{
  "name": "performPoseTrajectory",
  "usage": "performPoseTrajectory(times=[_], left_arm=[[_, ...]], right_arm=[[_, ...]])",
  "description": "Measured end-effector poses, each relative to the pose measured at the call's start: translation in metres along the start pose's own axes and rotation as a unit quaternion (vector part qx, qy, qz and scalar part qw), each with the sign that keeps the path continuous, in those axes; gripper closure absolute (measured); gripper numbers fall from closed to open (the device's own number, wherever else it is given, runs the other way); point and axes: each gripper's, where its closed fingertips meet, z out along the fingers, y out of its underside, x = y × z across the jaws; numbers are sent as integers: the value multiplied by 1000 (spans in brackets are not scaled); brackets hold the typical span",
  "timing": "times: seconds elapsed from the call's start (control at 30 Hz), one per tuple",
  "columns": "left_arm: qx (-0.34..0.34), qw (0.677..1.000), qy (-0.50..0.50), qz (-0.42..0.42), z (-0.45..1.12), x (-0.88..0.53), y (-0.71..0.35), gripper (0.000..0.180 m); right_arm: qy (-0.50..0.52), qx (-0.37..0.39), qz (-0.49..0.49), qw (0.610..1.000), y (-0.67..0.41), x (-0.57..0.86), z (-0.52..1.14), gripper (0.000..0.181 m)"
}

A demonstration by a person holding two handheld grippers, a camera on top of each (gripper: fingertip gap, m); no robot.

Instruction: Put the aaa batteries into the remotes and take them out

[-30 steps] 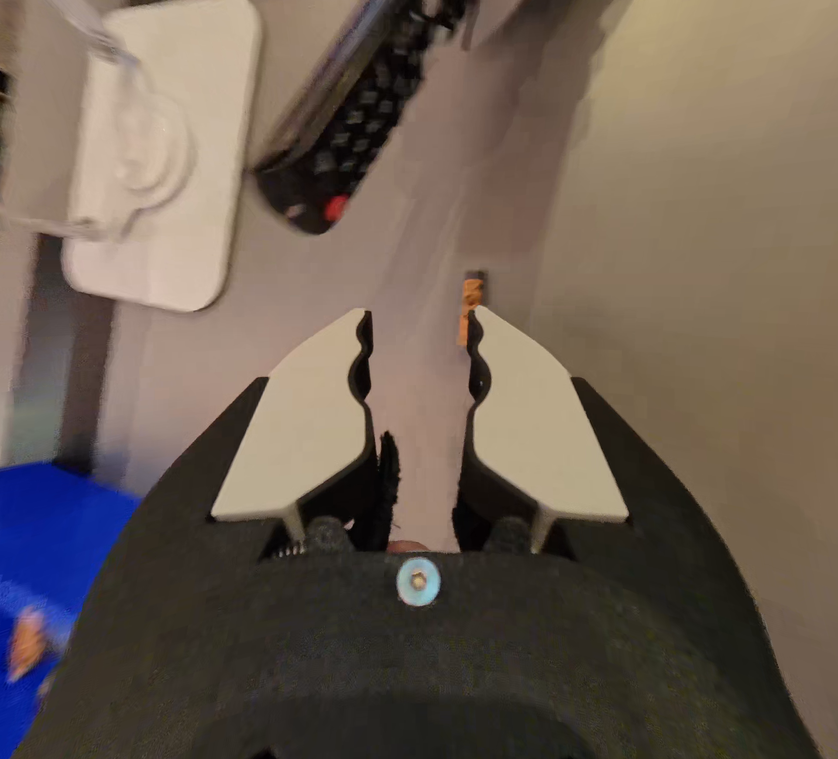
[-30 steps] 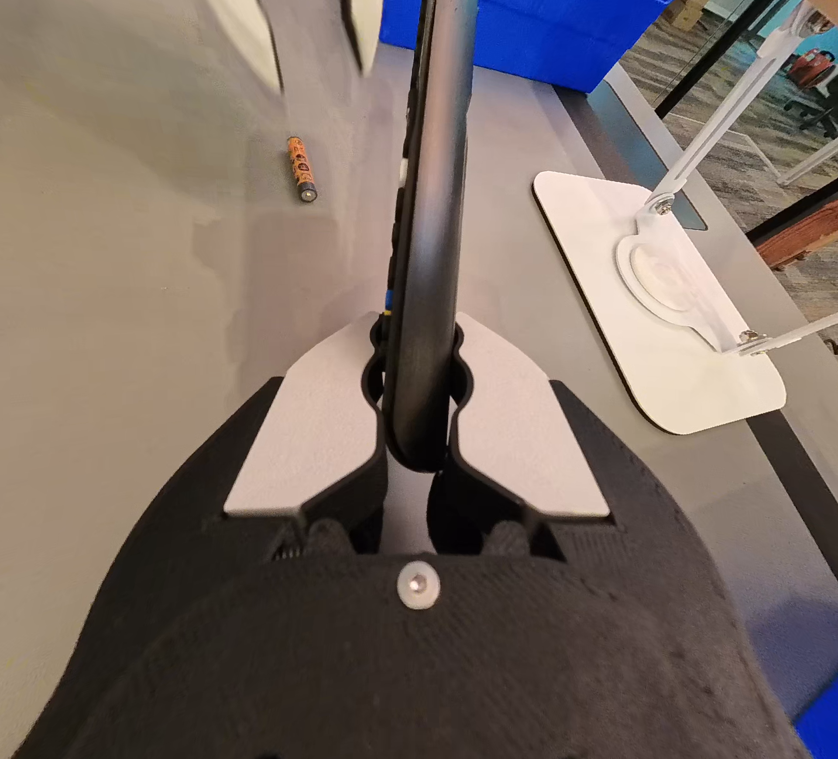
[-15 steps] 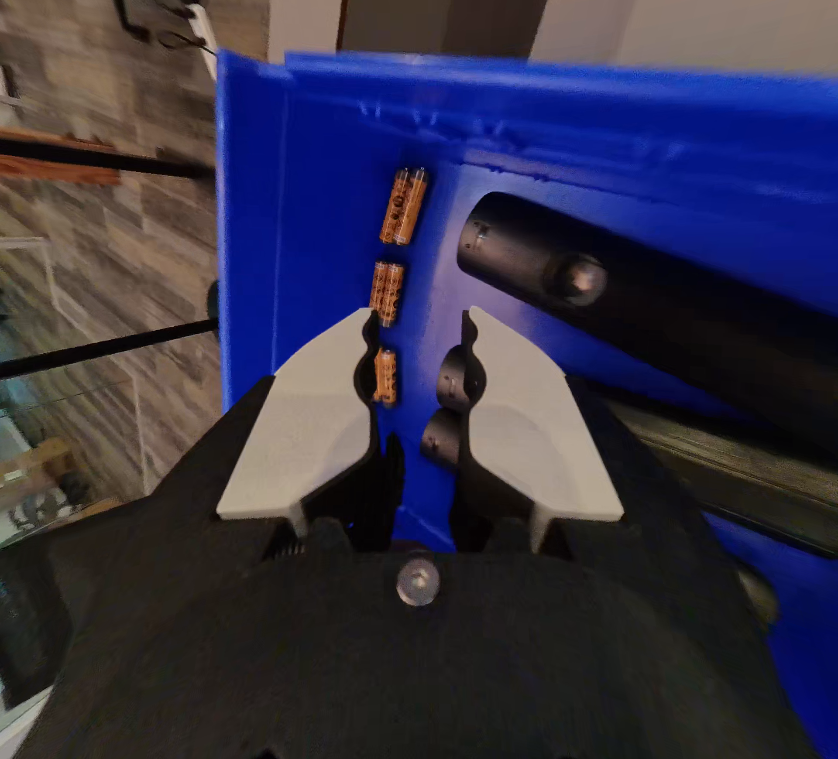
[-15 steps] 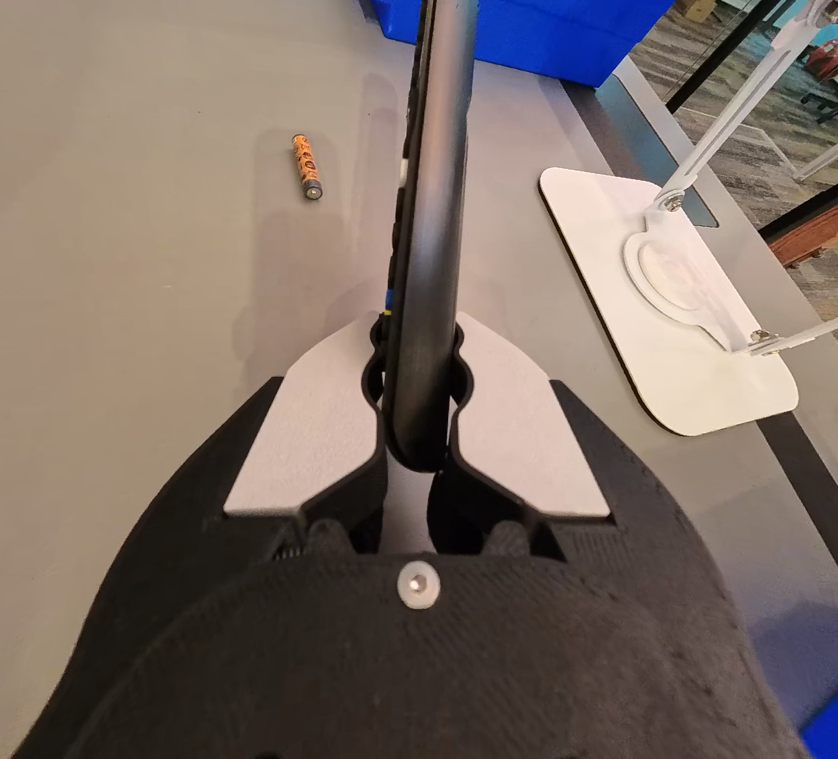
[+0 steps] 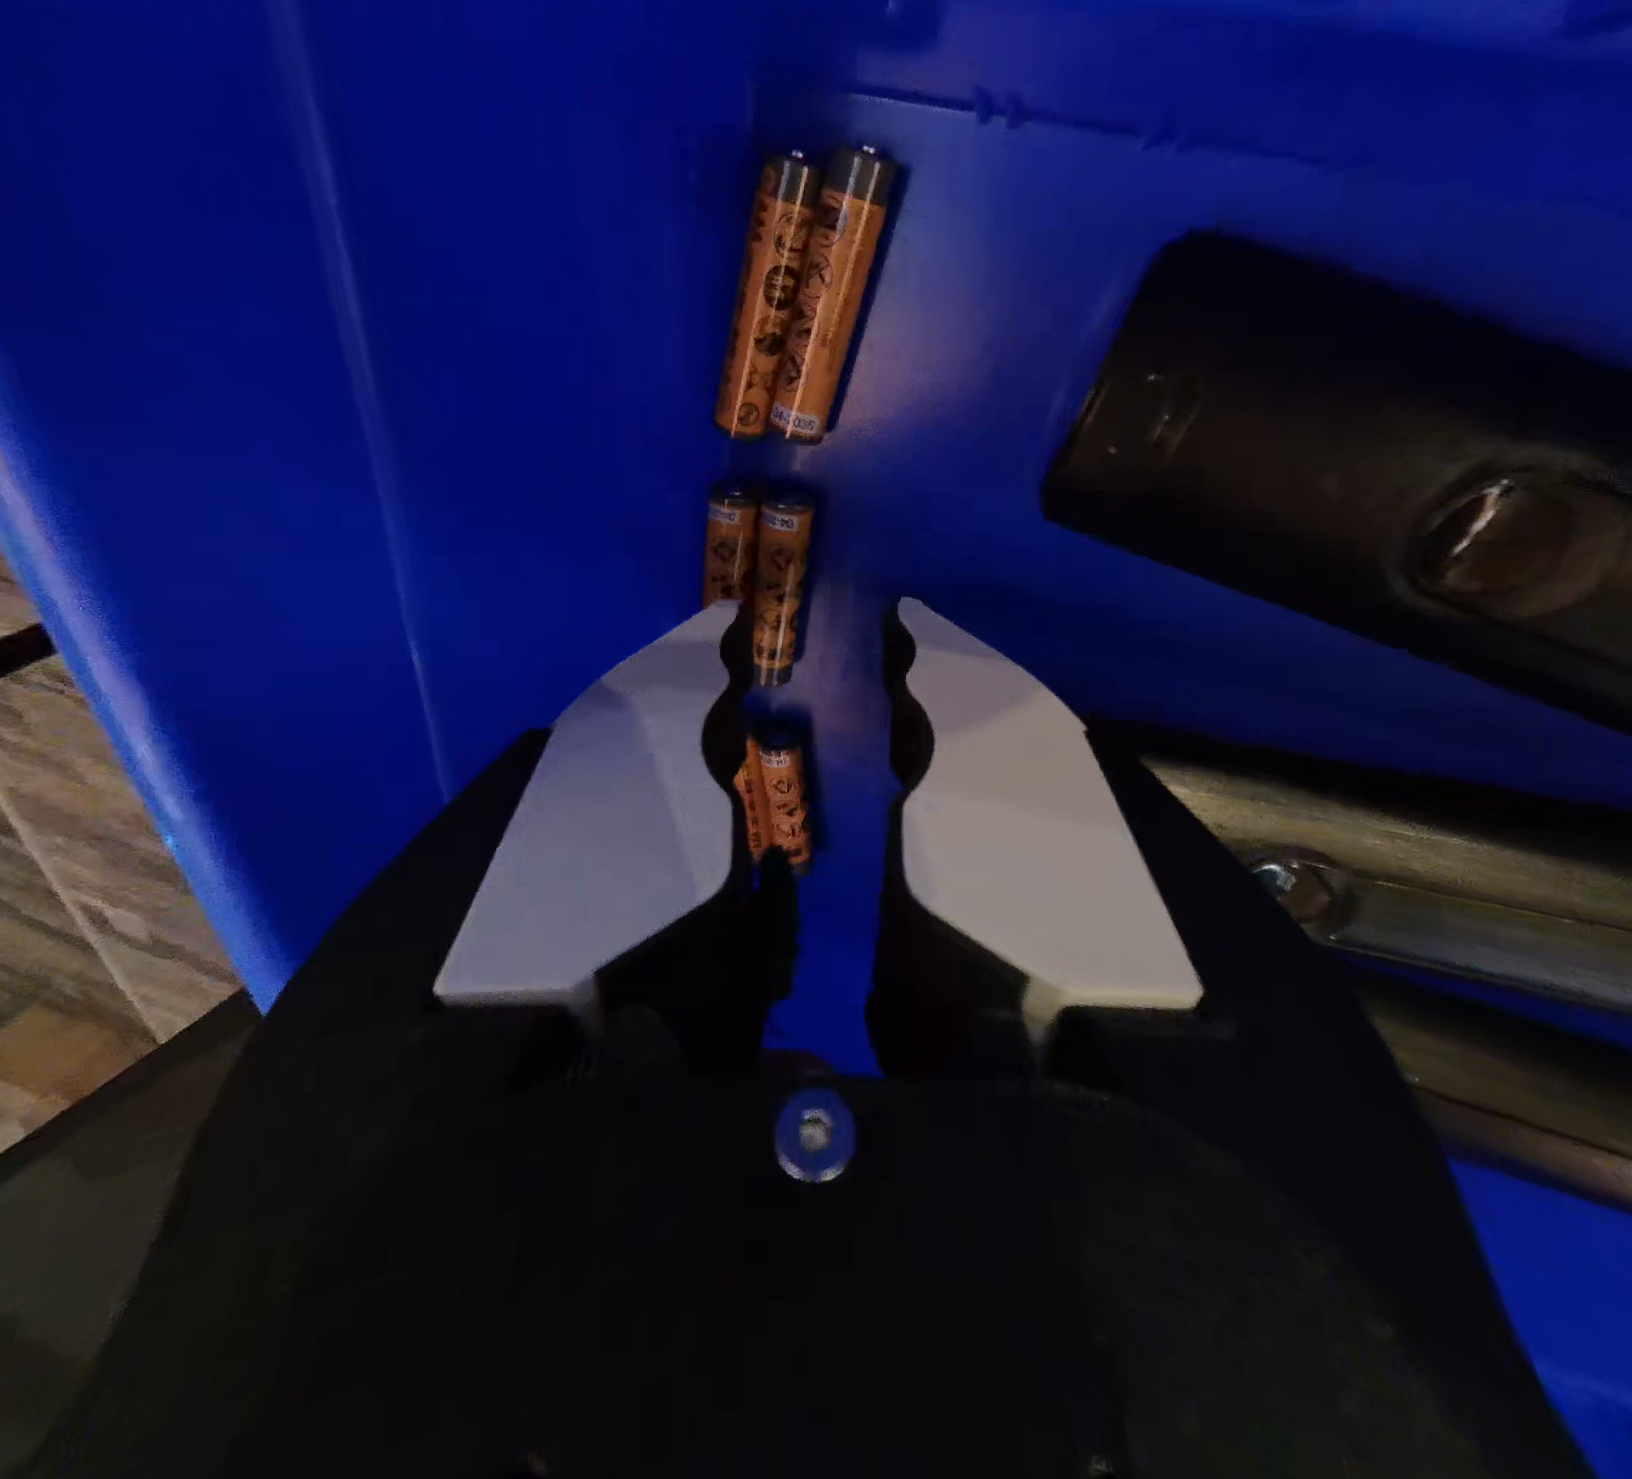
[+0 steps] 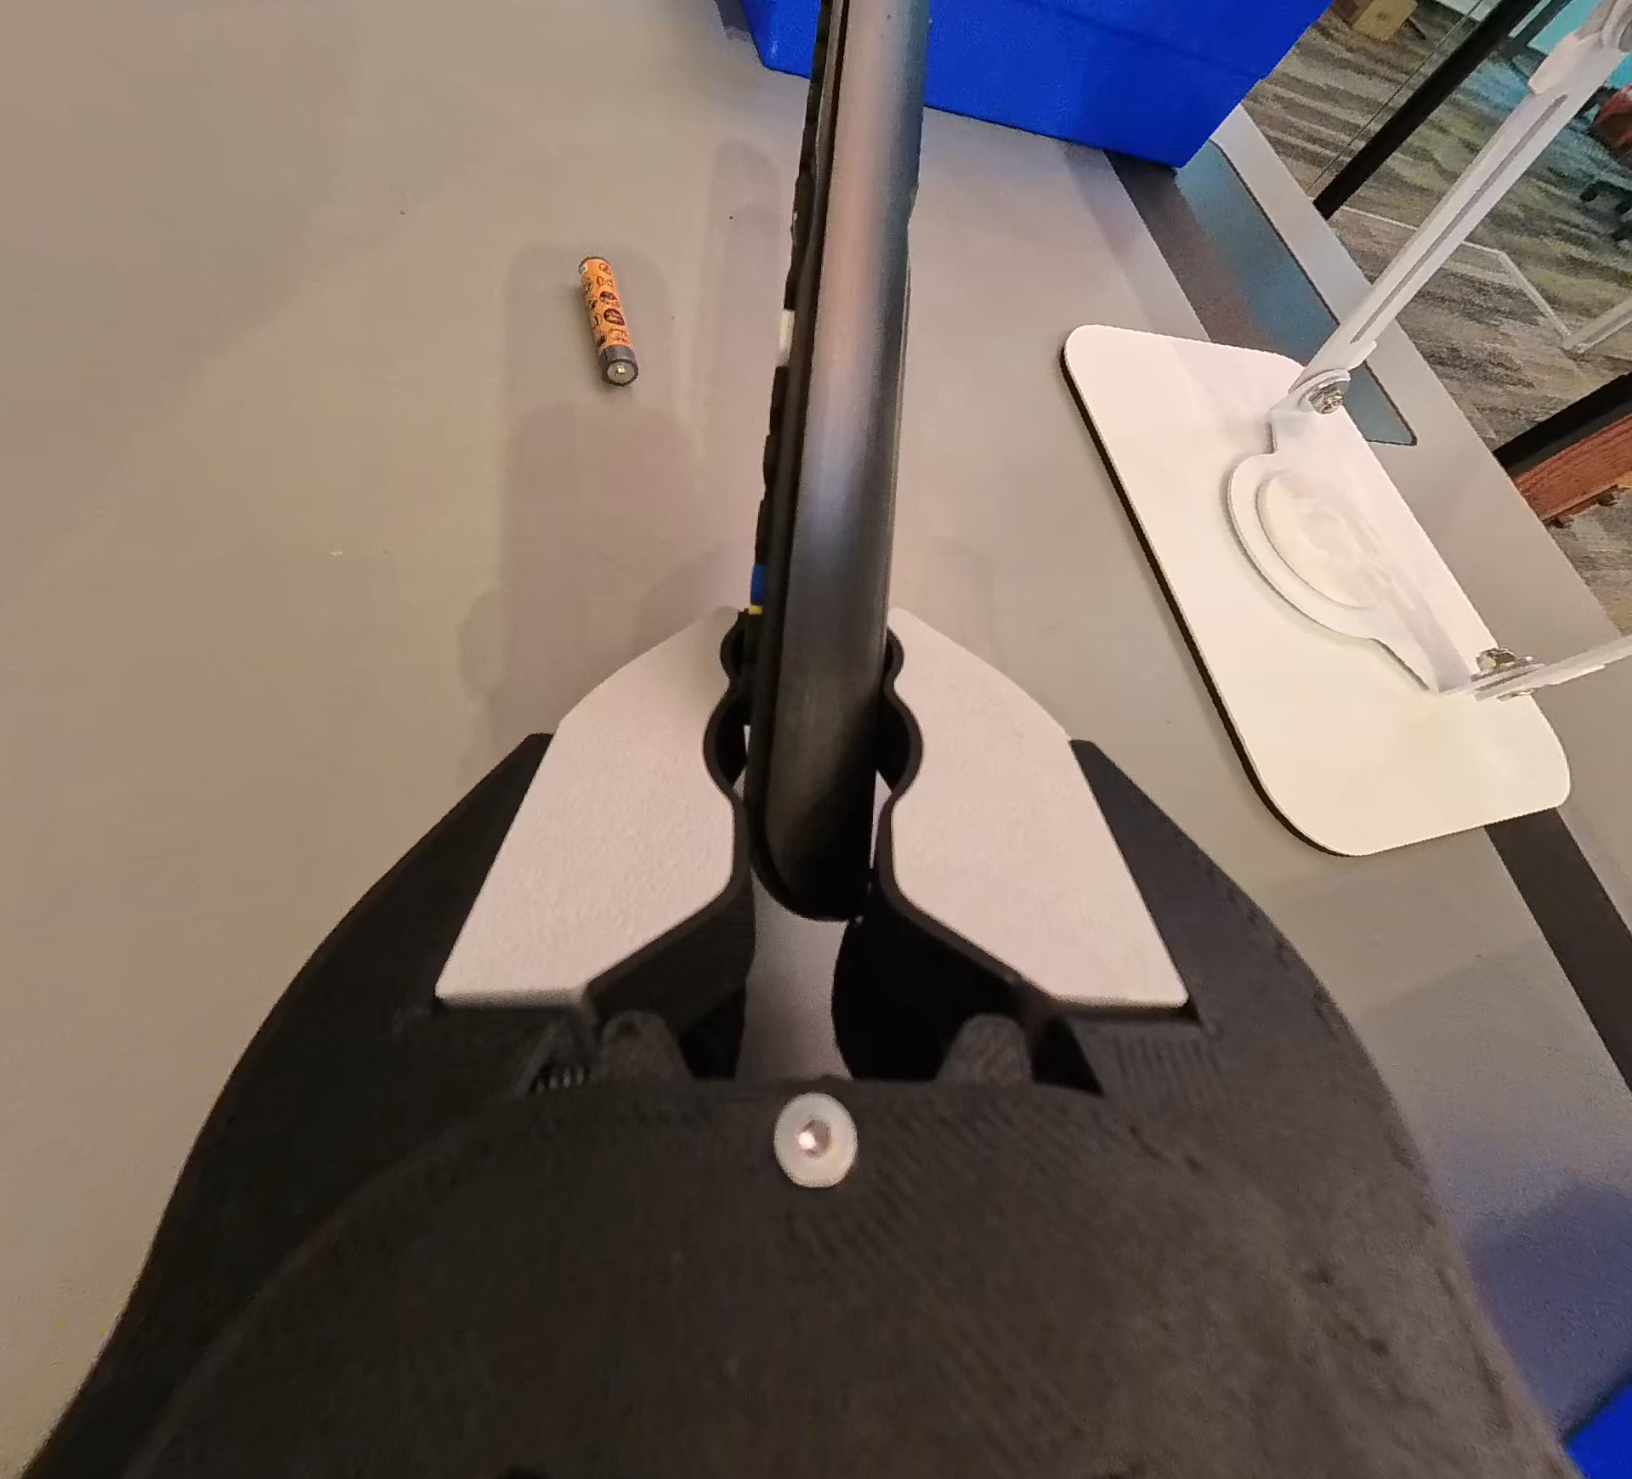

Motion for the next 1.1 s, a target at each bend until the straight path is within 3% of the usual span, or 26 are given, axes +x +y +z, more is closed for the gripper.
performPoseTrajectory(times=[0.1,0.4,0.6,0.77,0.93,1.1], left_arm=[[6,999,34,-6,2,6,-1,168],[-16,1000,2,-6,-9,5,6,168],[58,994,-82,-49,-120,28,-11,168],[120,986,-109,-31,-210,134,-61,169],[180,982,-55,5,-205,251,-146,169],[159,987,16,35,-137,300,-194,169]], right_arm=[[0,0,-1,1000,0,0,0,156],[-1,1,3,1000,0,1,0,156],[4,8,13,1000,-1,4,-2,156],[17,22,29,999,-4,11,-5,156],[30,35,43,998,-6,17,-8,156],[36,56,63,996,-10,23,-13,156]])
